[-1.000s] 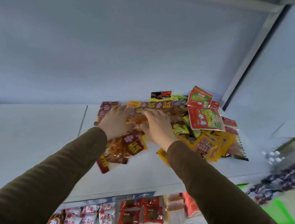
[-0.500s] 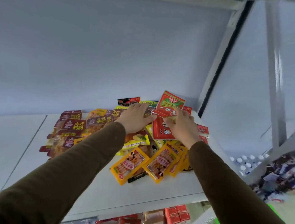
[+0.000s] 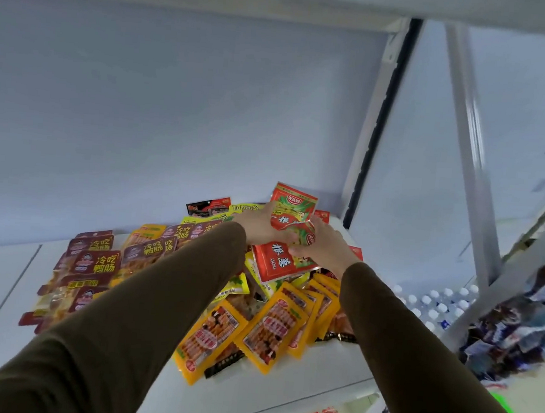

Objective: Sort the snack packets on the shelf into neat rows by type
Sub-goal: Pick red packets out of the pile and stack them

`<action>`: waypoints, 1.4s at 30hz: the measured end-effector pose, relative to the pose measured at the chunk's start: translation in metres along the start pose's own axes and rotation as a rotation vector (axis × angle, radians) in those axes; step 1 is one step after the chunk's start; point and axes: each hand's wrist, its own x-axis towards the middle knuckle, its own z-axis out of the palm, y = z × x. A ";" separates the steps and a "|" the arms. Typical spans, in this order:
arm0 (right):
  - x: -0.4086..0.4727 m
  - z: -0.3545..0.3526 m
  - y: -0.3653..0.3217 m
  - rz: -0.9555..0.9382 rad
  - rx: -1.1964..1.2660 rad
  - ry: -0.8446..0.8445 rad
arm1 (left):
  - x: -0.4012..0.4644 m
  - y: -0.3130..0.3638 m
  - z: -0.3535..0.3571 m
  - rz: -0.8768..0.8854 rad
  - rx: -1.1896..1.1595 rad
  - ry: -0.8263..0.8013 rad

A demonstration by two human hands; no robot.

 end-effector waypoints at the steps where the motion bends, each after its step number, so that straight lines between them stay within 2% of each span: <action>1: 0.005 0.002 0.001 -0.012 0.003 0.034 | 0.003 0.000 0.001 -0.002 -0.022 -0.015; 4: 0.013 0.006 0.003 -0.039 -0.015 0.165 | 0.007 0.003 0.002 0.005 -0.091 0.019; 6: 0.016 0.010 0.006 0.017 -0.046 0.251 | 0.010 0.003 0.003 0.006 -0.173 0.058; 9: 0.019 0.013 0.011 0.195 -0.126 0.208 | 0.019 0.001 0.004 -0.012 -0.255 0.092; 12: 0.023 0.009 0.013 0.237 -0.083 0.173 | 0.026 0.000 0.002 -0.055 -0.306 0.091; 14: 0.033 0.011 0.014 0.200 0.006 0.177 | 0.031 0.000 0.000 -0.075 -0.336 0.084; 18: 0.051 0.016 0.015 0.148 0.409 0.126 | 0.038 -0.002 0.003 -0.099 -0.412 0.026; 23: 0.041 0.004 -0.003 0.010 0.685 0.235 | 0.041 -0.002 0.005 -0.091 -0.526 0.048; 31: 0.036 -0.042 -0.045 -0.230 0.798 0.324 | 0.039 0.007 -0.009 0.003 -0.885 0.197; 38: 0.034 -0.073 -0.083 -0.347 0.784 0.334 | 0.015 0.017 -0.043 0.157 -0.940 0.197; 42: 0.033 -0.078 -0.102 -0.338 0.855 0.298 | -0.006 0.016 -0.065 0.183 -0.982 0.177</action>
